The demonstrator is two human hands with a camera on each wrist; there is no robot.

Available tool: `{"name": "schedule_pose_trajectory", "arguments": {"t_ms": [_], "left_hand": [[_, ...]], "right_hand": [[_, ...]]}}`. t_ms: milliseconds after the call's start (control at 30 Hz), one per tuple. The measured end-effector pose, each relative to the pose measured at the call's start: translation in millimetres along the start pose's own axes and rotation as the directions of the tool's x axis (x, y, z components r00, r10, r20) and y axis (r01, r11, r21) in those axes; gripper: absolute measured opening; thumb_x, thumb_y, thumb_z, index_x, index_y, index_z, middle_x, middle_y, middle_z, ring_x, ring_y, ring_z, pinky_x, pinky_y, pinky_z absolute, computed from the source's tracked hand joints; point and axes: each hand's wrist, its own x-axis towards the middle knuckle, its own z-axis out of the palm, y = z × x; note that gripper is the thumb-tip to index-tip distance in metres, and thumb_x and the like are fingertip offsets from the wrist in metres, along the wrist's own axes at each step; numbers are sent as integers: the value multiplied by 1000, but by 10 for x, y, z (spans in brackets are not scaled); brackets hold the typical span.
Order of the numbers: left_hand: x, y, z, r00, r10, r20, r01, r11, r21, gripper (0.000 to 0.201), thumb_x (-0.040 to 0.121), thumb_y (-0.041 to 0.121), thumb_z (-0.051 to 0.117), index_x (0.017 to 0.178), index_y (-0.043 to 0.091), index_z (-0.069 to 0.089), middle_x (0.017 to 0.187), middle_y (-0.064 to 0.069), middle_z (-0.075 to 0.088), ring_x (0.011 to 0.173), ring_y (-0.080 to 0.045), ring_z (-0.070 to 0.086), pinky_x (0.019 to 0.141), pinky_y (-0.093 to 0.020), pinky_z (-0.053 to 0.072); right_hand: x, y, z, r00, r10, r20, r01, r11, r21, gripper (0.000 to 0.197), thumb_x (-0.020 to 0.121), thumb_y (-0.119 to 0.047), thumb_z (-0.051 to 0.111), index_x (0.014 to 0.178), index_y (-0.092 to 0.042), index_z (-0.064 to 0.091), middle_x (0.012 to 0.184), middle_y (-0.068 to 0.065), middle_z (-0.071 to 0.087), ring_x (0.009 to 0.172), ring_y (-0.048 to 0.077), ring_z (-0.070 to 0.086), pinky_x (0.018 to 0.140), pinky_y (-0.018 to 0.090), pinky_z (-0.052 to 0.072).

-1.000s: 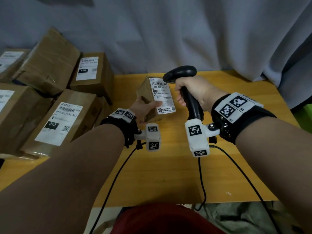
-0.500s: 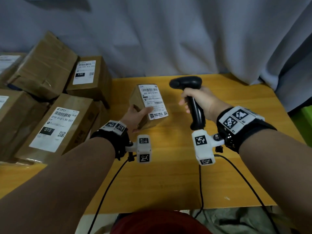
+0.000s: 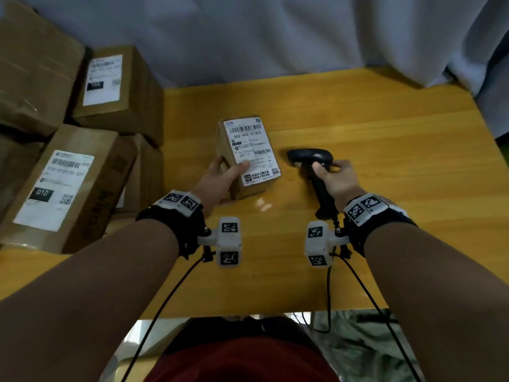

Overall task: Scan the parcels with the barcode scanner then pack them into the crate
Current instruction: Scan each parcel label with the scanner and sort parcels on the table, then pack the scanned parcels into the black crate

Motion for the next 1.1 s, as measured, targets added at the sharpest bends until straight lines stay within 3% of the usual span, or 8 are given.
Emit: {"name": "schedule_pose_trajectory", "arguments": {"t_ms": [167, 233, 333, 500, 633, 833, 967, 1100], "left_hand": [[39, -150, -125, 998, -51, -33, 50, 999, -11, 83, 79, 53, 70, 147, 33, 27, 128, 0, 60, 104, -17, 62, 78, -37, 56], [26, -162, -204, 998, -46, -40, 45, 999, -22, 87, 77, 55, 70, 148, 35, 25, 129, 0, 60, 106, -20, 62, 77, -38, 57], [-51, -48, -333, 999, -2, -50, -1, 998, -65, 84, 78, 53, 70, 148, 35, 26, 127, 0, 61, 107, -21, 63, 76, -39, 57], [-338, 459, -798, 981, 134, -141, -152, 981, -119, 80, 81, 51, 67, 148, 29, 28, 126, 1, 63, 104, -18, 65, 83, -37, 56], [-824, 918, -1510, 935, 286, -208, -314, 942, -117, 65, 84, 47, 65, 140, 19, 44, 119, -1, 68, 90, -10, 69, 63, -21, 55], [-1596, 1043, -2983, 836, 441, -328, -485, 872, -63, 34, 94, 42, 52, 118, 19, 62, 92, 6, 76, 75, -7, 72, 59, -22, 54], [-1751, 681, -4089, 805, 421, -418, -503, 858, -103, 32, 95, 48, 47, 105, 25, 66, 96, 8, 76, 88, -10, 72, 79, -30, 56], [-1729, 319, -4978, 812, 341, -474, -478, 854, -206, 32, 94, 47, 51, 109, 23, 65, 103, 2, 75, 94, -14, 72, 80, -30, 57]], "right_hand": [[40, 76, 103, 993, -23, -114, -3, 974, -226, 56, 92, -32, 61, 139, -8, 39, 124, 13, 53, 111, 32, 53, 88, 42, 46], [-17, -26, 127, 968, -119, -219, 31, 929, -368, 72, 86, -29, 68, 144, -13, 30, 142, 15, 38, 129, 36, 39, 105, 46, 37], [-172, -388, 235, 893, -373, -253, 235, 864, -445, 70, 81, -22, 67, 142, -15, 33, 145, 14, 34, 133, 34, 32, 108, 44, 31], [-514, -1305, 701, 803, -596, -20, 584, 792, -179, 30, 90, -12, 55, 120, -8, 55, 113, 8, 58, 105, 20, 55, 90, 28, 43], [-1115, -2143, 1227, 702, -701, 121, 692, 713, 115, 4, 94, -18, 52, 92, -19, 56, 90, 2, 60, 87, 20, 59, 83, 39, 51], [-2276, -2981, 2351, 594, -746, 302, 654, 666, 359, 20, 95, -36, 49, 83, -21, 52, 85, 1, 65, 80, 15, 66, 79, 40, 55], [-2893, -3217, 3350, 553, -704, 444, 630, 703, 330, 21, 95, -39, 49, 85, -21, 53, 95, 10, 67, 92, 31, 67, 83, 51, 56], [-3272, -3431, 4150, 506, -682, 528, 714, 675, 187, 24, 97, -44, 46, 91, -23, 54, 98, 3, 64, 97, 24, 63, 83, 41, 53]]}}
